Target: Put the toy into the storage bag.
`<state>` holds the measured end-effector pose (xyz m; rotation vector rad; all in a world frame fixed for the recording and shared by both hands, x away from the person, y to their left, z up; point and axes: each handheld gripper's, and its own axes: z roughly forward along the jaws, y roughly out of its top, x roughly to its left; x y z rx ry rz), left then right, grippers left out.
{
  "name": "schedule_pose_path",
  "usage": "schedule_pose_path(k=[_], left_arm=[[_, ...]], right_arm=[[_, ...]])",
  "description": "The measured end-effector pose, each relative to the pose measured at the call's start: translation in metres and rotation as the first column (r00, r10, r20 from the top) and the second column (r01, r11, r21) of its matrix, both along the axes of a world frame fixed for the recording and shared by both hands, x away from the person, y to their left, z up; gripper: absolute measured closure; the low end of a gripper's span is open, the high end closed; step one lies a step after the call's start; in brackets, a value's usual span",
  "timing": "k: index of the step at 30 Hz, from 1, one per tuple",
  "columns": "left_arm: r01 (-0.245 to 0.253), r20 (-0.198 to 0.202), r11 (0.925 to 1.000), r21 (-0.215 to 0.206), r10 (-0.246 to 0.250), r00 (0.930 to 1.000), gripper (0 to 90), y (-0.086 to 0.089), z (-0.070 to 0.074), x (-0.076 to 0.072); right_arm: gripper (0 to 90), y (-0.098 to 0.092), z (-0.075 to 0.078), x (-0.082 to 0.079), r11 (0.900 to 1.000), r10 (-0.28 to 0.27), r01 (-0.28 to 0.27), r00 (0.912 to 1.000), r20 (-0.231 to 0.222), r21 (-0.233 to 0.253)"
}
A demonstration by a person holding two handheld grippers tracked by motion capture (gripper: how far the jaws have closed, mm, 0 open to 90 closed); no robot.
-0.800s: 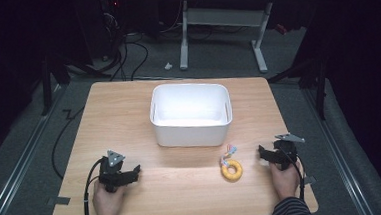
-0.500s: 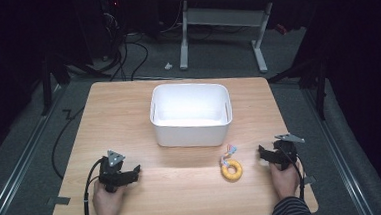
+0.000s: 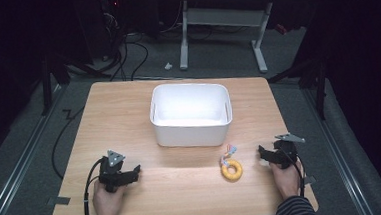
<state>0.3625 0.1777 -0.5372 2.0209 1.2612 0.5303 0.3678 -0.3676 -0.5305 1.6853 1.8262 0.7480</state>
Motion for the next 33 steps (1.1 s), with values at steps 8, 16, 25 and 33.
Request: schedule_pose_path(k=[8,16,25,33], left_arm=[[0.000,0.000,1.0000,0.000,0.000,1.0000,17.7,0.000,0.000,0.000],[0.000,0.000,1.0000,0.000,0.000,1.0000,17.7,0.000,0.000,0.000],[0.000,0.000,1.0000,0.000,0.000,1.0000,17.7,0.000,0.000,0.000],[0.000,0.000,1.0000,0.000,0.000,1.0000,17.7,0.000,0.000,0.000]], right_arm=[[23.1,-0.001,0.003,0.001,0.999,0.037,-0.037,0.9988,-0.031,0.001],[27.2,-0.001,0.005,0.000,0.999,0.039,-0.039,0.9985,-0.038,0.002],[30.5,-0.001,0.012,-0.008,0.998,0.063,-0.062,0.9977,-0.026,0.021],[37.9,0.001,0.021,-0.013,0.991,0.107,-0.104,0.9939,-0.028,0.082]])
